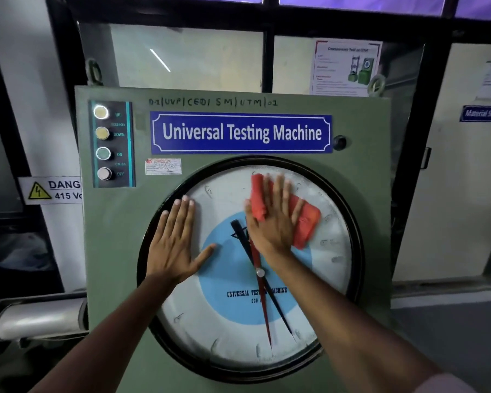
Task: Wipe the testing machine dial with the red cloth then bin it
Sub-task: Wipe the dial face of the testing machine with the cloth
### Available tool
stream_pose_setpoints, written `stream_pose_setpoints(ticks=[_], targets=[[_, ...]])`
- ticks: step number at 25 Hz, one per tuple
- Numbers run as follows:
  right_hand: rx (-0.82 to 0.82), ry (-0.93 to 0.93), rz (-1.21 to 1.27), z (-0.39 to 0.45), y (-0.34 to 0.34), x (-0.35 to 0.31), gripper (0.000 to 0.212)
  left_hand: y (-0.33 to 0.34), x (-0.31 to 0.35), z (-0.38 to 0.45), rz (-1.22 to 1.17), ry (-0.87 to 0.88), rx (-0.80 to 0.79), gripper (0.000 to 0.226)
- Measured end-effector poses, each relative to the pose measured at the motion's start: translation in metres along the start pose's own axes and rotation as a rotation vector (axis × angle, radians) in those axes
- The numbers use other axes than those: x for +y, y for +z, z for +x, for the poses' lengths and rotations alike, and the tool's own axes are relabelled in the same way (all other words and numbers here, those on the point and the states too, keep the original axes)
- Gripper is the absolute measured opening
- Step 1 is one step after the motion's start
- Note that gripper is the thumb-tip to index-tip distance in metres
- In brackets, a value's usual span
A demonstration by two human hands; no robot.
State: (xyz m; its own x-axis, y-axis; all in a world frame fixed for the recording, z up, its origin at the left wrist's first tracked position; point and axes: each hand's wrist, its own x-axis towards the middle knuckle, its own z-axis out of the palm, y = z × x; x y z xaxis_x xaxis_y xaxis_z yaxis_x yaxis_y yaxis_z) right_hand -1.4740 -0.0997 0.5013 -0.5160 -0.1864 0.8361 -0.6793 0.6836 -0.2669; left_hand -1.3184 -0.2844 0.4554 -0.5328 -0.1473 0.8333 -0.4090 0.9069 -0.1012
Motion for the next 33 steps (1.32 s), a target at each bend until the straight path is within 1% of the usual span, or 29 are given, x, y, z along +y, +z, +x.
stream_pose_setpoints(ticks=[2,3,5,7,8,10,11,12,13,15,16,17,18,20,21,22,23,24,25,26,27,28,30,31,32,33], targets=[[0.013,-0.224,-0.033,-0.003,0.01,-0.021,0.073,0.001,-0.003,0.005,0.021,0.035,0.043,0.109],[0.003,-0.313,-0.057,-0.013,0.011,-0.015,0.072,0.003,-0.005,0.005,0.029,0.046,0.06,0.11],[-0.033,-0.41,-0.121,-0.038,0.008,0.019,0.07,0.005,-0.008,0.004,0.049,0.057,0.074,0.111],[-0.041,-0.386,-0.168,-0.043,0.004,0.042,0.07,0.006,-0.007,0.003,0.069,0.062,0.079,0.112],[-0.029,-0.316,-0.152,-0.034,0.002,0.038,0.07,0.006,-0.008,0.004,0.073,0.06,0.073,0.112],[0.006,-0.141,-0.07,-0.009,0.003,0.008,0.071,0.006,-0.007,0.004,0.073,0.067,0.063,0.112],[0.003,-0.113,-0.039,-0.002,0.005,-0.007,0.071,0.007,-0.007,0.003,0.076,0.068,0.07,0.112],[0.001,-0.141,-0.031,-0.003,0.007,-0.015,0.071,0.007,-0.007,0.003,0.077,0.069,0.074,0.111],[-0.009,-0.222,-0.046,-0.011,0.009,-0.012,0.071,0.006,-0.007,0.004,0.073,0.066,0.073,0.111],[-0.053,-0.377,-0.102,-0.04,0.007,0.018,0.07,0.005,-0.008,0.004,0.062,0.065,0.066,0.112],[-0.072,-0.415,-0.133,-0.05,0.003,0.037,0.069,0.005,-0.007,0.003,0.064,0.064,0.061,0.112],[-0.073,-0.401,-0.145,-0.047,0.0,0.047,0.069,0.006,-0.007,0.002,0.071,0.064,0.059,0.112],[-0.063,-0.332,-0.132,-0.035,-0.002,0.045,0.068,0.006,-0.008,0.002,0.075,0.063,0.058,0.112],[-0.017,-0.138,-0.043,0.002,-0.005,0.014,0.068,0.006,-0.008,0.004,0.066,0.065,0.052,0.112],[-0.027,-0.11,-0.012,0.016,-0.006,-0.003,0.069,0.006,-0.008,0.004,0.065,0.064,0.055,0.112],[-0.042,-0.151,-0.01,0.019,-0.004,-0.013,0.07,0.006,-0.007,0.003,0.066,0.061,0.06,0.111],[-0.052,-0.262,-0.043,0.015,-0.001,-0.01,0.07,0.005,-0.007,0.003,0.066,0.061,0.059,0.111],[-0.061,-0.376,-0.103,0.005,-0.001,0.006,0.07,0.004,-0.007,0.003,0.063,0.062,0.052,0.111],[-0.076,-0.45,-0.144,-0.007,-0.004,0.032,0.069,0.004,-0.007,0.004,0.057,0.066,0.046,0.111],[-0.083,-0.458,-0.169,-0.015,-0.008,0.06,0.068,0.005,-0.008,0.004,0.053,0.066,0.04,0.111],[-0.072,-0.391,-0.173,-0.018,-0.013,0.081,0.067,0.006,-0.009,0.003,0.051,0.064,0.039,0.111],[-0.056,-0.269,-0.166,-0.014,-0.018,0.092,0.066,0.007,-0.008,0.003,0.051,0.06,0.047,0.111],[-0.046,0.014,-0.092,0.001,-0.02,0.084,0.068,0.005,-0.007,0.004,0.045,0.063,0.04,0.112],[-0.044,0.086,-0.073,-0.001,-0.021,0.075,0.069,0.004,-0.005,0.004,0.039,0.067,0.032,0.112],[-0.044,0.088,-0.085,-0.013,-0.018,0.067,0.07,0.003,-0.005,0.004,0.027,0.062,0.029,0.112],[-0.052,0.03,-0.111,-0.035,-0.012,0.065,0.07,0.002,-0.005,0.002,0.014,0.054,0.034,0.112]])
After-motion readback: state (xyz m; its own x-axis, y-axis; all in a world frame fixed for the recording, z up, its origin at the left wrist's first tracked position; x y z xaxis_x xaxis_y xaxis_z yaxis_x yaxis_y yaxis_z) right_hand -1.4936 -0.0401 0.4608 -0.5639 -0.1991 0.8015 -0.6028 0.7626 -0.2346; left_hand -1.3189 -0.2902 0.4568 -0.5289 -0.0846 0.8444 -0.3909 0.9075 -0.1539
